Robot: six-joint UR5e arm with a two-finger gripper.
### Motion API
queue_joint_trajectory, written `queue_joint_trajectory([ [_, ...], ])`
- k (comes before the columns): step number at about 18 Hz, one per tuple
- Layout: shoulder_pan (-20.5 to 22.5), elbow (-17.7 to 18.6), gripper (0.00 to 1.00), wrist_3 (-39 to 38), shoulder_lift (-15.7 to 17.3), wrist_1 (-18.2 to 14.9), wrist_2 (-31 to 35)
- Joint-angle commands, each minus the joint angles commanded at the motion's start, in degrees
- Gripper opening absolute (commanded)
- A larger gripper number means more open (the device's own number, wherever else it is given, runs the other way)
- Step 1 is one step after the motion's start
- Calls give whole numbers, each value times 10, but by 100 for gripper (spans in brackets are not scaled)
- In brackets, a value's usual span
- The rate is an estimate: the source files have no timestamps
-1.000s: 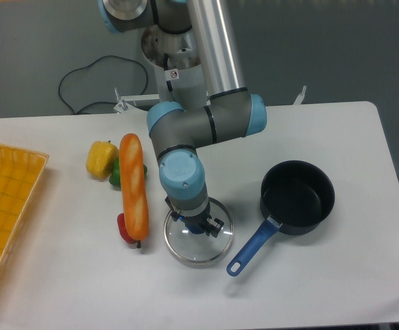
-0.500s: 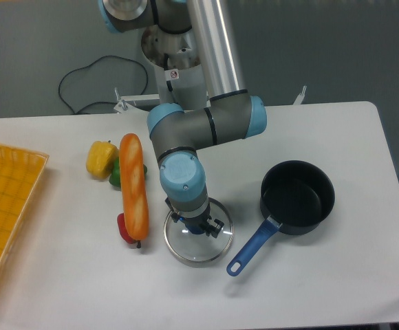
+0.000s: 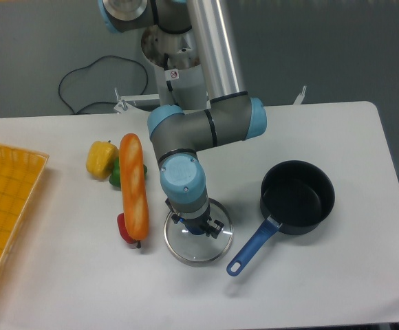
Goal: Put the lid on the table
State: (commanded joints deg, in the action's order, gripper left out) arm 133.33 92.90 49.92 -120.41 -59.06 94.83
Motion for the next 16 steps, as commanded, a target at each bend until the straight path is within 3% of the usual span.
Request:
queue_joint_trajectory([
  [16, 0, 1, 67, 0, -2, 0, 1],
])
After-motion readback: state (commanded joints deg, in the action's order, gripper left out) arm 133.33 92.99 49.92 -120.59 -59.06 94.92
